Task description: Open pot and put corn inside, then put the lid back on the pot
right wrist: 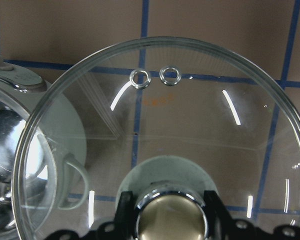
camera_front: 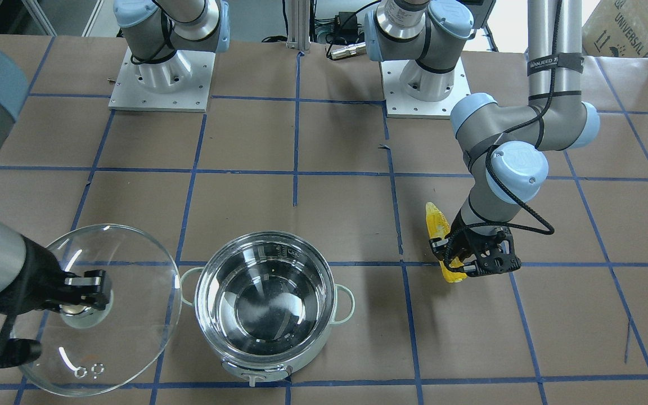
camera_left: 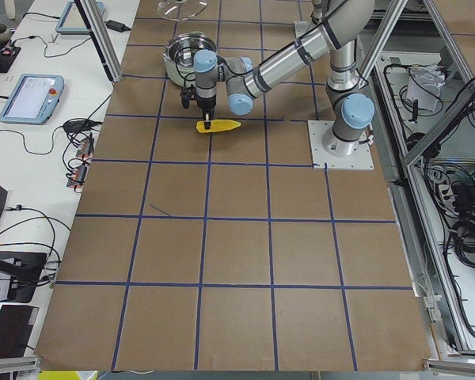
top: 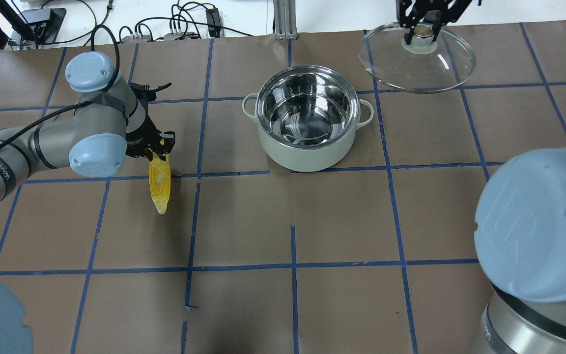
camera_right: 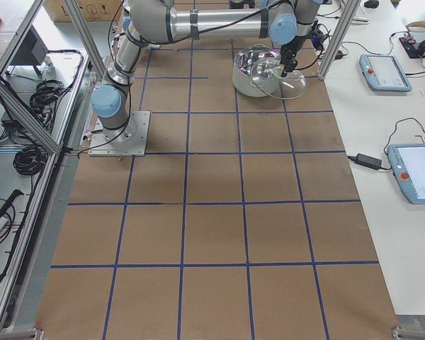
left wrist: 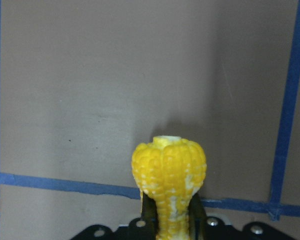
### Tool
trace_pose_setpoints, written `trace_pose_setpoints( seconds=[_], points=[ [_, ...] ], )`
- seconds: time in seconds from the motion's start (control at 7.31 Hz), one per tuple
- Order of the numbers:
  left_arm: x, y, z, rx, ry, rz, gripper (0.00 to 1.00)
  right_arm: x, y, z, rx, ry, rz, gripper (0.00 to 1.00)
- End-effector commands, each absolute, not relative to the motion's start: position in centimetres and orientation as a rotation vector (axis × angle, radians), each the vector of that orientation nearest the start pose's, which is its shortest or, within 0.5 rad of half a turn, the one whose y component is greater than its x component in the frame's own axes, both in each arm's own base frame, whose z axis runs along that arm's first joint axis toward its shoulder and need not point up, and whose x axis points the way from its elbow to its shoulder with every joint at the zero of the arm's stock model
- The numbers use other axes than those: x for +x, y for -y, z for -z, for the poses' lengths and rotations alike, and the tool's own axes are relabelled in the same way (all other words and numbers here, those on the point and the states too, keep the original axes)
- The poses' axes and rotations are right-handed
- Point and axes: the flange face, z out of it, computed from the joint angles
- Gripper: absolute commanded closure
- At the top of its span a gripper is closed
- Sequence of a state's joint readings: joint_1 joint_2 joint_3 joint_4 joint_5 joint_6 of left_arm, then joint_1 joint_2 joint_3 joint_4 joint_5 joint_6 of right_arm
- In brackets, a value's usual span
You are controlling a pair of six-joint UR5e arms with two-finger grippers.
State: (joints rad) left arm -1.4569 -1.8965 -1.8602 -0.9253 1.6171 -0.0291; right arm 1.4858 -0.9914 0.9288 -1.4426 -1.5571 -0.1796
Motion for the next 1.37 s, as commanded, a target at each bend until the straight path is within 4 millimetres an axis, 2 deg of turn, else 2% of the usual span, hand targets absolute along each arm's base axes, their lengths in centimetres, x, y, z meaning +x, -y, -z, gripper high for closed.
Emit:
trace_pose_setpoints(
  seconds=[0.0,0.14,0.27,0.41,0.55,0.68,0.96,1.09,1.23],
  points=[
    [-9.7,59.2,-29.5,-0.262,-3.072,0.003,0.89,1.7,72.5,-41.8,-0.156,-3.094,-0.174,0.84],
    [-12.6,61.2,-33.4,-0.322,-3.065,-0.014,0.89,1.4,72.1,-40.6,-0.174,-3.086,-0.208,0.84],
    [-15.7,63.2,-36.7,-0.379,-3.064,-0.024,0.89,1.4,72.0,-40.9,-0.174,-3.089,-0.203,0.84],
    [-20.4,64.7,-38.9,-0.398,-3.066,-0.025,0.89,1.3,72.0,-40.8,-0.176,-3.099,-0.209,0.84],
    [-26.3,65.4,-41.4,-0.382,-3.09,0.039,0.89,1.2,72.0,-40.8,-0.176,-3.1,-0.21,0.84],
    [-31.1,66.1,-41.6,-0.324,-3.102,0.069,0.88,1.2,72.0,-40.8,-0.176,-3.1,-0.21,0.84],
    [-36.1,68.2,-38.9,-0.303,-3.115,0.073,0.88,1.2,72.0,-40.7,-0.174,-3.1,-0.212,0.84],
    [-38.8,67.4,-37.7,-0.246,-3.115,0.07,0.88,1.2,72.0,-40.7,-0.174,-3.1,-0.212,0.84],
    [-40.2,67.2,-36.4,-0.193,-3.113,0.063,0.88,1.2,72.0,-40.7,-0.174,-3.1,-0.212,0.84]
  ],
)
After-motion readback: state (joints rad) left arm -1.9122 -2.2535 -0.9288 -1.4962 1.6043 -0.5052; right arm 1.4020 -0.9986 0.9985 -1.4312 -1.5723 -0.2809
